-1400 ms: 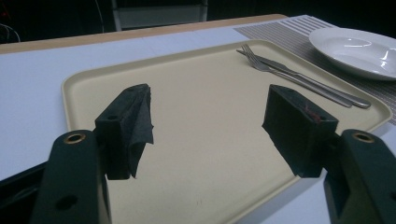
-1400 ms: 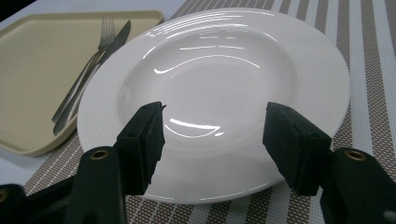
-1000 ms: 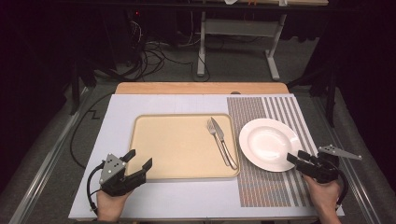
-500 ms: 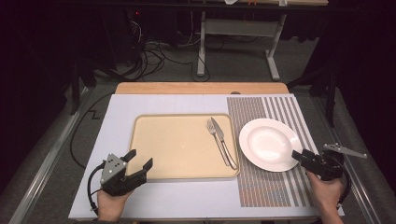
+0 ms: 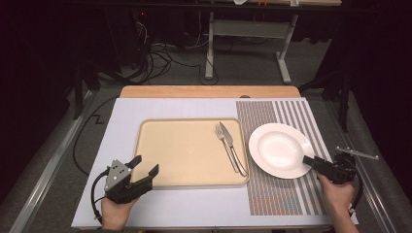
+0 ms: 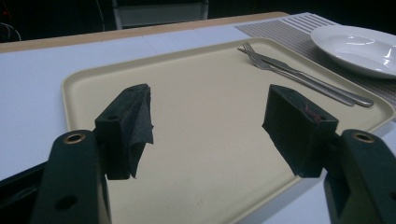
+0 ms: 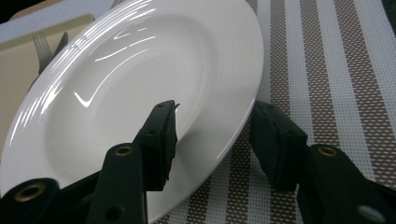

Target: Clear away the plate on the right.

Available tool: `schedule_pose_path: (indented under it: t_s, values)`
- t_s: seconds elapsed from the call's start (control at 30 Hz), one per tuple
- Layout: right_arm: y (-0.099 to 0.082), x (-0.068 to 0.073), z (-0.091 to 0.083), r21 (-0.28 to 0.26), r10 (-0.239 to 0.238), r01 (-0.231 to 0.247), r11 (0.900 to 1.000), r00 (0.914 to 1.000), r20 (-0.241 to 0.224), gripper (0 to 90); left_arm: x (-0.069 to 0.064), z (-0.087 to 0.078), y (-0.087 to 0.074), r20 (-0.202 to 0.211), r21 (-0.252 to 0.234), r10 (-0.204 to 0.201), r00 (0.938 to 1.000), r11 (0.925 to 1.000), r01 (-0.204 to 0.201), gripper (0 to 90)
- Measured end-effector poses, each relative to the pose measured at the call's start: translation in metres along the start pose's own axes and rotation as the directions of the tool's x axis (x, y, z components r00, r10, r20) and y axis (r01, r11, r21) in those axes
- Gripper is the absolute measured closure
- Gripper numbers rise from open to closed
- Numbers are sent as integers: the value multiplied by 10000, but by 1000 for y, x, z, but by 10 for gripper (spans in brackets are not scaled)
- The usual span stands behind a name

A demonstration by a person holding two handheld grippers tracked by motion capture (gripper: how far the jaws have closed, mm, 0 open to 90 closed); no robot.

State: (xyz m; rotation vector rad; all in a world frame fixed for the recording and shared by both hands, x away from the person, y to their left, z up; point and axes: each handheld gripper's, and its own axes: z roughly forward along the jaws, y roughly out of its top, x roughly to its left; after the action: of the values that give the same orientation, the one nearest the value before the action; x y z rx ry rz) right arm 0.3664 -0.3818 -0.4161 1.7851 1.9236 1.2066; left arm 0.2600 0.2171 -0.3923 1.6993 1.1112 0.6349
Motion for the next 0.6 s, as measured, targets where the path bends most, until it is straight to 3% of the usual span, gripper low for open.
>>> schedule_pose_path:
  t_s: [0.37,0.6]
  values:
    - [2,-2,8,362,766,-752,9965,9963,-381,567,0,1,0,-6,0,-4,10000,10000,4,331]
    - [4,-3,13,471,987,-965,9942,9940,-480,568,1,1,0,-6,13,-14,10000,10000,14,331]
